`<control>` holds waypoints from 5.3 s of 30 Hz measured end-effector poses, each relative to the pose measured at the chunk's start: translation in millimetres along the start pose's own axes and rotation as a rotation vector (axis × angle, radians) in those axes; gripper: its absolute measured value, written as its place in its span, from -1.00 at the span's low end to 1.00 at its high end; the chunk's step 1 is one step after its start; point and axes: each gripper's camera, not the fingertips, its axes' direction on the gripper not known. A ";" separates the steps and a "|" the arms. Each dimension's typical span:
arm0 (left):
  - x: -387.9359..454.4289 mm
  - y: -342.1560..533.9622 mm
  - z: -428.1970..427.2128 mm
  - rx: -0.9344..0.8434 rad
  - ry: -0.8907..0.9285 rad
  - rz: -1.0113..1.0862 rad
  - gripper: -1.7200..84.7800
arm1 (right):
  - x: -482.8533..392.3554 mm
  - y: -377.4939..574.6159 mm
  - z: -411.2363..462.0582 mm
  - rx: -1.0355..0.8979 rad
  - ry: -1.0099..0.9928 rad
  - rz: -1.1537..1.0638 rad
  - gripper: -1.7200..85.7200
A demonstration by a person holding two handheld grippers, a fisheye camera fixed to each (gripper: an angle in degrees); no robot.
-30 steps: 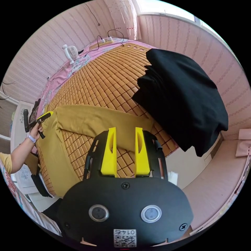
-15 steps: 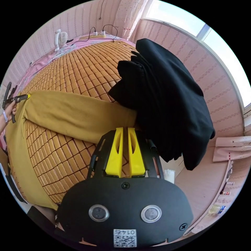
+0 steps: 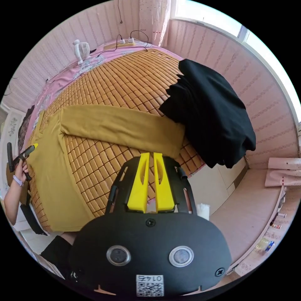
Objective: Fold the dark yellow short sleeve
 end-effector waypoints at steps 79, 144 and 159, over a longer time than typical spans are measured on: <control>-268.2 651.3 -207.9 0.228 -0.320 -1.193 -0.74 | -750.5 204.2 178.3 -0.280 -0.647 -1.643 -0.74; -132.9 227.2 -75.7 0.010 -0.213 -0.261 -0.89 | -494.6 -16.4 100.5 -0.286 -0.208 -0.848 -0.87; -171.6 224.2 -104.4 0.111 -0.037 -0.484 -0.81 | -439.4 -36.9 124.8 -0.330 -0.122 -0.637 -0.77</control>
